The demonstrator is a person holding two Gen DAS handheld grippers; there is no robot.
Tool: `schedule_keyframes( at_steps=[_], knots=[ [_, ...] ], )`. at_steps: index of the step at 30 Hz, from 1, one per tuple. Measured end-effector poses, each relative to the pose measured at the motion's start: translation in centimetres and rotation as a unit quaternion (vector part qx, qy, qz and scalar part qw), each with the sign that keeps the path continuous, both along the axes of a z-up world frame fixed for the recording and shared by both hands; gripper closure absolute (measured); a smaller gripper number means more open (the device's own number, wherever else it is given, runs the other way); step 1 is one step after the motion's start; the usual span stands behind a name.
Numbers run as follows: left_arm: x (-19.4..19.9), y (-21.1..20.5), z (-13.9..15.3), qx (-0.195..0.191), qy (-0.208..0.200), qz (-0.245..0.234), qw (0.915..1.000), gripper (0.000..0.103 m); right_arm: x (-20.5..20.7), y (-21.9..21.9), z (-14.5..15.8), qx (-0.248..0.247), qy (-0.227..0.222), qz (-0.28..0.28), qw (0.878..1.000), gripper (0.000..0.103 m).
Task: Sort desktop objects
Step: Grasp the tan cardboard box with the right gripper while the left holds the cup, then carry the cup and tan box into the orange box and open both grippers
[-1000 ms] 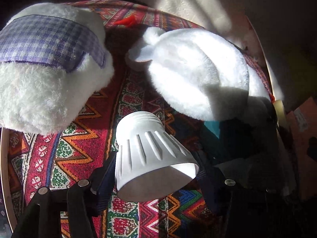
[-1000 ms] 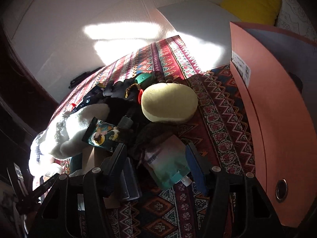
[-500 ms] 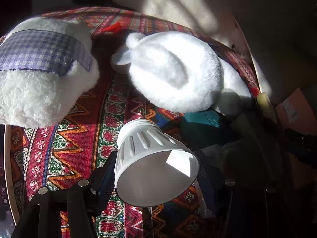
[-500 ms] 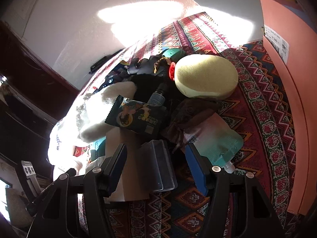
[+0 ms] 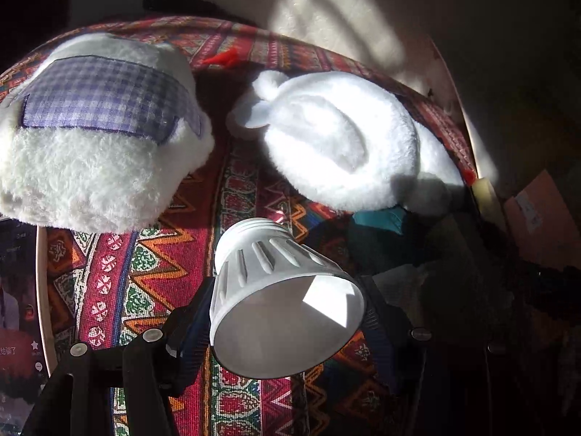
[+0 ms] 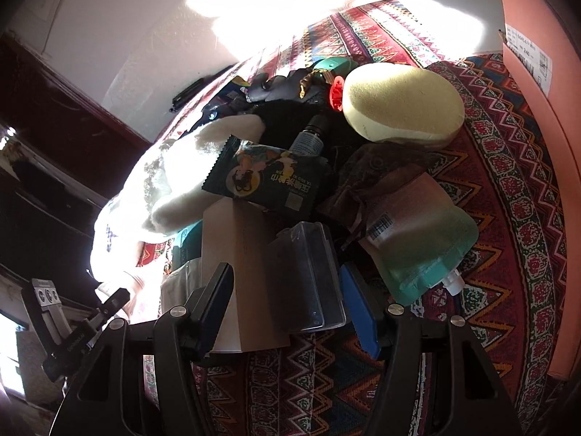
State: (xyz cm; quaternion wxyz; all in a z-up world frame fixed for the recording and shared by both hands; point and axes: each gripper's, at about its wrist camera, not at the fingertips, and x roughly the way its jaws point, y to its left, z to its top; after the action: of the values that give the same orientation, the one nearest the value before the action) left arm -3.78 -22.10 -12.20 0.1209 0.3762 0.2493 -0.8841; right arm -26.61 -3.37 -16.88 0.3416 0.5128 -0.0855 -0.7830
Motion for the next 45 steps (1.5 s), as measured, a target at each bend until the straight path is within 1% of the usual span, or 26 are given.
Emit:
schedule_keyframes(
  at_steps=[2, 4, 7, 9, 11, 13, 14, 15, 17, 18, 19, 22, 24, 29, 33, 38, 41, 45],
  knots=[
    [0.0, 0.0, 0.0, 0.000, 0.000, -0.001, 1.0000, 0.040, 0.5, -1.2, 0.4, 0.015, 0.025, 0.019, 0.999, 0.038],
    [0.1, 0.0, 0.2, -0.003, 0.001, 0.001, 1.0000, 0.040, 0.9, -1.9, 0.9, 0.015, 0.041, 0.026, 0.999, 0.038],
    [0.3, -0.1, 0.4, -0.008, 0.003, 0.003, 1.0000, 0.039, 1.9, -2.6, 2.4, 0.022, 0.094, 0.029, 0.995, 0.040],
    [0.3, -0.2, 0.4, -0.008, 0.003, 0.004, 1.0000, 0.039, 2.6, -3.4, 3.2, 0.022, 0.122, 0.047, 0.991, 0.040],
    [0.3, -0.2, 0.4, -0.008, 0.001, 0.004, 1.0000, 0.039, 3.4, -4.9, 3.0, 0.033, 0.127, 0.077, 0.988, 0.042],
    [0.2, -0.2, 0.2, -0.007, -0.001, 0.003, 1.0000, 0.039, 4.0, -6.4, 1.7, 0.076, 0.126, 0.093, 0.985, 0.045],
    [0.1, -0.1, 0.2, -0.007, -0.002, 0.002, 1.0000, 0.039, 4.1, -7.1, 0.8, 0.105, 0.120, 0.098, 0.982, 0.047],
    [0.1, -0.1, 0.1, -0.007, -0.003, 0.001, 1.0000, 0.039, 4.2, -7.4, -0.2, 0.124, 0.115, 0.102, 0.980, 0.049],
    [0.0, 0.0, 0.1, -0.007, -0.003, -0.001, 1.0000, 0.039, 4.4, -7.8, -0.2, 0.136, 0.133, 0.105, 0.976, 0.056],
    [0.0, 0.0, 0.1, -0.007, -0.002, -0.002, 1.0000, 0.039, 4.3, -7.9, -0.3, 0.133, 0.130, 0.113, 0.976, 0.062],
    [0.0, 0.0, 0.2, -0.006, -0.002, -0.002, 1.0000, 0.039, 4.2, -7.8, -0.3, 0.130, 0.126, 0.110, 0.977, 0.064],
    [0.0, -0.1, 0.2, -0.006, -0.001, -0.001, 1.0000, 0.039, 4.3, -7.0, 0.0, 0.112, 0.118, 0.105, 0.981, 0.065],
    [0.1, -0.2, 0.3, -0.005, 0.002, 0.000, 1.0000, 0.039, 4.3, -6.1, 1.0, 0.083, 0.114, 0.092, 0.986, 0.065],
    [0.4, -0.1, 0.8, -0.005, 0.011, -0.002, 0.9999, 0.039, 4.2, -3.2, 4.1, 0.033, 0.145, 0.048, 0.988, 0.065],
    [0.5, 0.6, 1.6, -0.008, 0.021, -0.013, 0.9997, 0.039, 4.5, -1.7, 5.7, 0.005, 0.152, 0.026, 0.988, 0.065],
    [0.1, 2.0, 3.2, -0.013, 0.034, -0.031, 0.9989, 0.039, 5.8, -0.6, 7.3, -0.018, 0.167, 0.022, 0.986, 0.065],
    [-0.6, 3.8, 4.7, -0.020, 0.044, -0.046, 0.9978, 0.039, 6.8, 0.6, 8.7, -0.025, 0.195, 0.020, 0.980, 0.065],
    [-2.0, 7.2, 6.9, -0.023, 0.062, -0.074, 0.9951, 0.039, 7.6, 3.2, 10.6, -0.035, 0.234, -0.003, 0.972, 0.065]
  ],
)
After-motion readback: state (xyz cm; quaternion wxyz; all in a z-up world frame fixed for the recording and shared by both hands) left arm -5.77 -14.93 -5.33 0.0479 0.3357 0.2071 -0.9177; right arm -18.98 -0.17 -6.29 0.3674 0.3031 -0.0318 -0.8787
